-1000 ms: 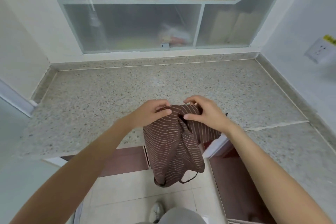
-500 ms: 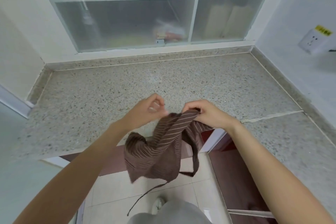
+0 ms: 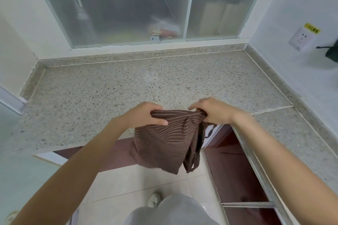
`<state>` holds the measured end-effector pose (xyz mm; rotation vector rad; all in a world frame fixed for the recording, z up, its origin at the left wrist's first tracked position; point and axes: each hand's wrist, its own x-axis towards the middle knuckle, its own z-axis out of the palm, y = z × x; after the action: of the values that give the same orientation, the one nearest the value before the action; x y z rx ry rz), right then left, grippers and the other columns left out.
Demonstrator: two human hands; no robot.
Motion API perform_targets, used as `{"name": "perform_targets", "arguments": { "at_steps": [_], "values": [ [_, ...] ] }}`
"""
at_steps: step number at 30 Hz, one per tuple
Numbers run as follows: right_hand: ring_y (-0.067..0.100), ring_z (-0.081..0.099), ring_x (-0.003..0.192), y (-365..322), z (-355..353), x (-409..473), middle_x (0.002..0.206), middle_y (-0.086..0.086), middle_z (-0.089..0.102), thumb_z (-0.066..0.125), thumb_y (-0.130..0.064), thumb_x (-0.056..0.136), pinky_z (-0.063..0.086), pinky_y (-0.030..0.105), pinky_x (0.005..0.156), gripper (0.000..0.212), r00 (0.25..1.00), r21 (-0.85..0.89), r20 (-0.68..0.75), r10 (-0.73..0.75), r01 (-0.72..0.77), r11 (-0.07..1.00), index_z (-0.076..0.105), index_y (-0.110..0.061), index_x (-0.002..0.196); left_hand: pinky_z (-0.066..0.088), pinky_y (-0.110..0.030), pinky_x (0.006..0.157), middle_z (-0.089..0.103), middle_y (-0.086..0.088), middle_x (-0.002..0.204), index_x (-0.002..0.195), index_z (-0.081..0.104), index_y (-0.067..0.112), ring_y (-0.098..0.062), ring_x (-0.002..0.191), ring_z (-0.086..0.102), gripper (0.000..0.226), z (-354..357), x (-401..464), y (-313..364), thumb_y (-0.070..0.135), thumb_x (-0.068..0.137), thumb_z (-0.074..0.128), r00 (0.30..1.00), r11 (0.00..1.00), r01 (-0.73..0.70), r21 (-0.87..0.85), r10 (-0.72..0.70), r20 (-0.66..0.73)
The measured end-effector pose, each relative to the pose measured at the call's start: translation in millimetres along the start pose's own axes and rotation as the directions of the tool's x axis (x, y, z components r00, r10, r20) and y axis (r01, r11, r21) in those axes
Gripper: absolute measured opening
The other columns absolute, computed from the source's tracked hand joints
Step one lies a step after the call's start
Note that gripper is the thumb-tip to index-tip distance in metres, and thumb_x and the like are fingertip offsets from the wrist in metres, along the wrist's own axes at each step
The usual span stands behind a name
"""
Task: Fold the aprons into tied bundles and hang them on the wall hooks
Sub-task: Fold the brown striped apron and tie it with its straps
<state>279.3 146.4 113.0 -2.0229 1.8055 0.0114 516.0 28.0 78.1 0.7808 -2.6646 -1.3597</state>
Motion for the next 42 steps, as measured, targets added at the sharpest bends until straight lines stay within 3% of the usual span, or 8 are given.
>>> {"name": "perform_targets", "arguments": {
  "at_steps": [4,12,20,26,31,35,38,42],
  "values": [
    [0.007,0.057,0.073,6.1,5.9,-1.5,0.080,-0.009,0.061,0.069,-0.009,0.079,0.041,0.015,0.065,0.020,0.988,0.150,0.153,0.015,-0.039,0.988,0.058,-0.026,0.076,0.032,-0.015,0.053,0.055,0.018,0.054,0.065,0.061,0.032,0.000,0.052,0.047,0.019,-1.8,-8.8,-1.7,0.040,0.079,0.071,0.999,0.991,0.035,0.127,-0.032,-0.026],
    [0.016,0.057,0.071,33.2,12.1,-10.0,0.079,0.006,0.064,0.068,-0.017,0.085,0.043,0.027,0.067,0.013,0.999,0.387,-0.049,0.010,0.010,0.922,0.058,-0.013,0.079,0.041,-0.029,0.061,0.063,0.005,0.076,0.079,0.060,0.027,-0.015,0.074,0.058,0.020,-25.7,-47.0,-38.5,0.047,0.083,0.063,0.948,0.755,0.318,0.574,-0.245,-0.204],
    [0.003,0.044,0.062,43.8,-7.1,-6.7,0.069,-0.010,0.047,0.055,-0.041,0.092,0.028,0.021,0.053,0.026,0.971,0.089,-0.234,0.037,-0.017,0.996,0.044,-0.020,0.081,0.046,-0.010,0.066,0.064,0.010,0.080,0.079,0.065,0.040,-0.004,0.072,0.061,0.028,-17.8,-77.4,-30.7,0.013,0.082,0.070,0.660,0.985,0.168,-0.025,-0.132,-0.740],
    [0.020,0.046,0.075,45.8,-27.2,4.2,0.083,0.011,0.052,0.038,-0.028,0.100,0.032,0.034,0.066,0.026,0.976,0.324,-0.200,0.086,-0.017,0.946,0.042,-0.005,0.088,0.049,-0.018,0.076,0.066,0.001,0.090,0.090,0.068,0.026,-0.008,0.080,0.061,0.015,-38.7,-85.6,-17.1,0.012,0.085,0.066,0.523,0.974,0.162,0.160,0.052,-0.851],
    [0.012,0.052,0.056,47.4,-57.2,41.6,0.069,-0.004,0.056,0.066,-0.021,0.086,0.040,0.017,0.052,0.014,0.794,0.393,-0.572,0.207,0.044,0.918,0.057,-0.012,0.081,0.047,-0.029,0.078,0.067,-0.003,0.097,0.099,0.070,0.014,-0.018,0.087,0.062,0.016,-73.3,-62.3,-20.2,0.007,0.088,0.060,0.423,0.884,0.316,0.344,0.194,-0.885],
    [0.022,0.061,0.070,48.7,-86.9,89.2,0.080,0.004,0.057,0.063,-0.002,0.087,0.055,0.021,0.053,0.006,0.737,0.769,-0.522,0.429,0.190,0.610,0.060,-0.008,0.087,0.048,-0.034,0.081,0.066,-0.006,0.098,0.100,0.069,0.010,-0.023,0.091,0.062,0.015,-117.8,-27.0,-21.9,0.008,0.089,0.060,0.350,0.853,0.339,0.397,0.277,-0.895],
    [0.029,0.066,0.077,51.1,-107.4,127.7,0.083,0.005,0.067,0.062,-0.018,0.090,0.055,0.038,0.069,0.007,0.608,0.581,-0.680,0.410,0.104,0.807,0.064,-0.012,0.093,0.050,-0.036,0.082,0.065,-0.007,0.097,0.099,0.069,0.009,-0.024,0.090,0.062,0.013,-155.4,0.2,-34.9,0.011,0.089,0.061,0.350,0.831,0.339,0.441,0.324,-0.879],
    [0.028,0.063,0.081,50.2,-133.1,182.0,0.088,0.008,0.070,0.054,-0.030,0.094,0.036,0.028,0.063,0.021,0.511,0.374,-0.789,0.341,-0.042,0.927,0.062,-0.012,0.102,0.052,-0.040,0.080,0.065,-0.009,0.096,0.099,0.069,0.008,-0.026,0.089,0.061,0.014,-205.1,32.7,-64.8,0.014,0.090,0.060,0.367,0.803,0.363,0.472,0.343,-0.865]
  ]
}}
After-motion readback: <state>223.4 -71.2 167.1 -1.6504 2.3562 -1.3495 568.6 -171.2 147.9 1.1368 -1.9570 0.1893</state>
